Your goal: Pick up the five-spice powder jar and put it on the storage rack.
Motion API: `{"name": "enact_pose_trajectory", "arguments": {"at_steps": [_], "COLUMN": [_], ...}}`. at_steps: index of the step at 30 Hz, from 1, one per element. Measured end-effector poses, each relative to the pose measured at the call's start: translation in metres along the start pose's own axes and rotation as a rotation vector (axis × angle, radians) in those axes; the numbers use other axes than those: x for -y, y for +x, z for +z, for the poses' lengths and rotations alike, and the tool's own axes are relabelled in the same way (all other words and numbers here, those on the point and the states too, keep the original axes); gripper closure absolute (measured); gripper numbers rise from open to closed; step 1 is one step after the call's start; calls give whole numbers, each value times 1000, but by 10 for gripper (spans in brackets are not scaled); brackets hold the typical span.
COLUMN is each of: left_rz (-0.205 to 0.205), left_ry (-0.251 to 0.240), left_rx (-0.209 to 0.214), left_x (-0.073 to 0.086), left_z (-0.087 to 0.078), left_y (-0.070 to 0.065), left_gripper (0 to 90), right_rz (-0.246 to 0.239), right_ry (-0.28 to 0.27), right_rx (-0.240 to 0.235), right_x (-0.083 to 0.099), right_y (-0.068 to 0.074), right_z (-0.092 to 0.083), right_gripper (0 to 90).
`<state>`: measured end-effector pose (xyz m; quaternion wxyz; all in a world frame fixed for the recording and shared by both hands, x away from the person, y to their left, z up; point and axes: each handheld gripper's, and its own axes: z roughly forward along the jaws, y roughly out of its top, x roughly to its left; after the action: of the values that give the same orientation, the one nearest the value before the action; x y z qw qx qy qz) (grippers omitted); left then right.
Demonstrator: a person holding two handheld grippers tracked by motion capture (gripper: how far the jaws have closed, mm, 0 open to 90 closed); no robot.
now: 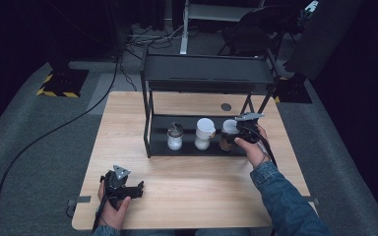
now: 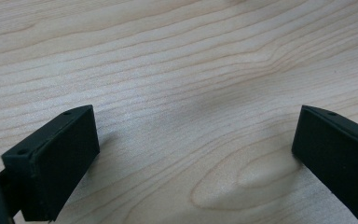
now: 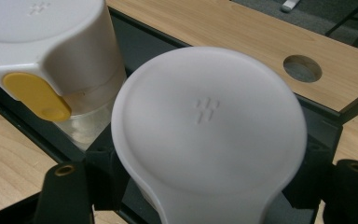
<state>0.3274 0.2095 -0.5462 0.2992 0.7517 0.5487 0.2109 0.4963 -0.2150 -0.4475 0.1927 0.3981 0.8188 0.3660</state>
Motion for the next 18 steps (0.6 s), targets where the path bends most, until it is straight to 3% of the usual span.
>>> {"name": "enact_pose_trajectory", "arguments": {"at_steps": [11, 14, 18], "left_rz": [0, 0, 0], "left_ry": [0, 0, 0], "left_rx": [0, 0, 0], "left_x": [0, 0, 0], "left_z": [0, 0, 0], "left_y": [0, 0, 0], "left_gripper": [4, 4, 4], "right_rz": [42, 54, 56], "right_ry": [10, -2, -48], "right_rx": [-15, -14, -12], "right_x": [1, 0, -3], "right_y": [-6, -7, -5], "right_z": [-1, -2, -10], "right_gripper": [299, 193, 147]}}
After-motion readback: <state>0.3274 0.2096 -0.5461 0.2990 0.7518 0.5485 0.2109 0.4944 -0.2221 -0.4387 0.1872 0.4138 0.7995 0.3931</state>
